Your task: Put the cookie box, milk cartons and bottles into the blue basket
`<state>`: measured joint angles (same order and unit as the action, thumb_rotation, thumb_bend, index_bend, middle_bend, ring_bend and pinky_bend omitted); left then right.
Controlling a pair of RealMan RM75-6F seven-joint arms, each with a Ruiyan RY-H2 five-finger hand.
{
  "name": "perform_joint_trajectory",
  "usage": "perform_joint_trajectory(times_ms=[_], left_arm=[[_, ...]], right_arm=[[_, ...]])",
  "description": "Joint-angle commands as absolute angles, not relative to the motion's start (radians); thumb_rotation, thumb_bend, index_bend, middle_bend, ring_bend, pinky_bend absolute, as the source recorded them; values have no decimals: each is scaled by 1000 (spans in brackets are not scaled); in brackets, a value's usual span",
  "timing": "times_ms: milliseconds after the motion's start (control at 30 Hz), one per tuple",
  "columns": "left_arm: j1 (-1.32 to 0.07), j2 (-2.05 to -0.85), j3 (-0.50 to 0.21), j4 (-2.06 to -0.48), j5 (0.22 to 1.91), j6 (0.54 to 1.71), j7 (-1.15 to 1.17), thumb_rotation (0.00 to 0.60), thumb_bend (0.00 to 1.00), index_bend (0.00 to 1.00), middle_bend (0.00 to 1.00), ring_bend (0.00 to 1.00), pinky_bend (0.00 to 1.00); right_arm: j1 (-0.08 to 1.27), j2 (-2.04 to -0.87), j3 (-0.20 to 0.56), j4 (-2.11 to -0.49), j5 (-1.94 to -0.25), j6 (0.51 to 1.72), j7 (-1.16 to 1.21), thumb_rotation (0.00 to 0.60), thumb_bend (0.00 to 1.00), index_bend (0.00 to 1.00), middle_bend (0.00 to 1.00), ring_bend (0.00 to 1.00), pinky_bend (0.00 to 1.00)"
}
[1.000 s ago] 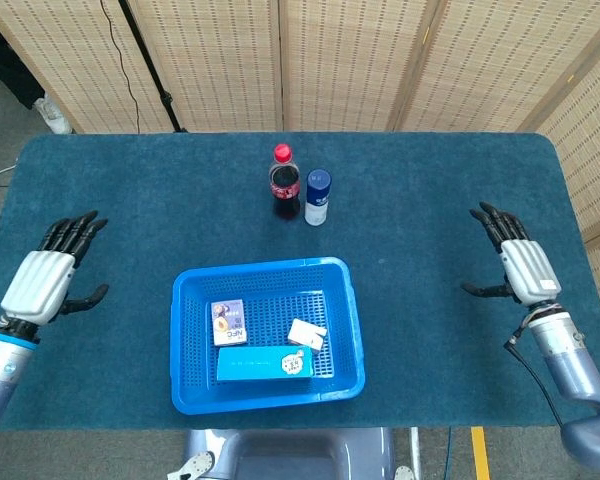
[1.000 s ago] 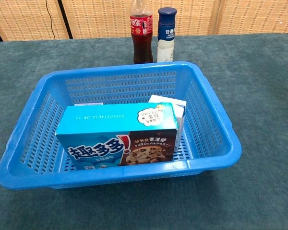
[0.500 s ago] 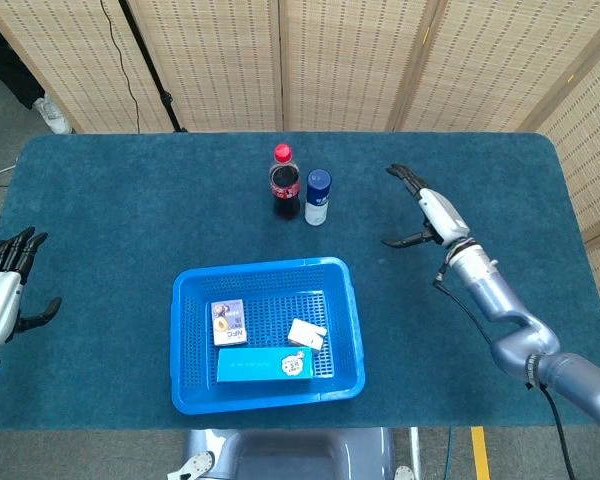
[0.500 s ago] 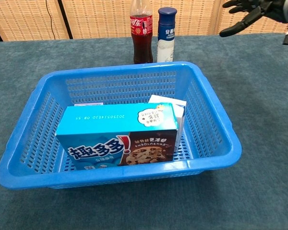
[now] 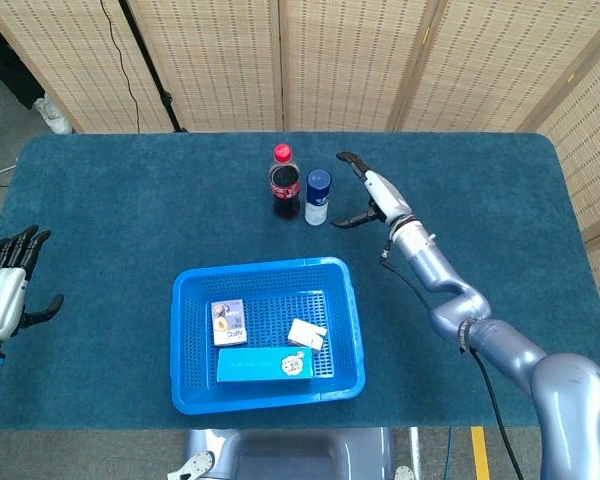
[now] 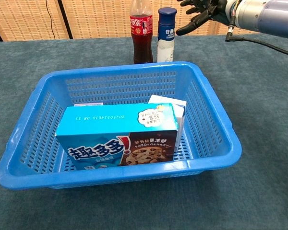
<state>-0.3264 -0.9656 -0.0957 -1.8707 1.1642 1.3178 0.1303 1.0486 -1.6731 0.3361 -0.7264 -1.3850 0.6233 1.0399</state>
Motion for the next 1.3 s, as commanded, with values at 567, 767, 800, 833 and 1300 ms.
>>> perform_joint_trajectory(times_ms=[567, 767, 800, 833, 1300], left_arm=[[-331, -979, -127, -1846, 1114, 1278, 152, 600, 290, 0, 0, 0, 0], [-333, -980, -132, -1840, 1108, 1262, 152, 600, 291, 0, 0, 0, 0], [-333, -979, -132, -1841, 1110, 1259, 150, 600, 291, 0, 0, 0, 0], [-333, -979, -132, -1841, 1110, 1256, 148, 600, 291, 0, 0, 0, 0], [-332, -966, -132, -1838, 1129, 1224, 114, 600, 291, 0, 0, 0, 0]], right_arm=[[1206, -1935, 447, -390, -1224, 547, 1018, 600, 59, 443, 466, 500, 554], [1207, -1970, 462, -339, -1202, 586, 999, 600, 446, 559, 605, 639, 754], [1204, -1973, 462, -334, -1200, 594, 997, 600, 461, 561, 606, 642, 766], [1202, -1975, 462, -332, -1200, 600, 996, 600, 477, 562, 606, 644, 777], [1072, -1811, 402, -532, -1279, 804, 1007, 600, 519, 572, 612, 649, 782]])
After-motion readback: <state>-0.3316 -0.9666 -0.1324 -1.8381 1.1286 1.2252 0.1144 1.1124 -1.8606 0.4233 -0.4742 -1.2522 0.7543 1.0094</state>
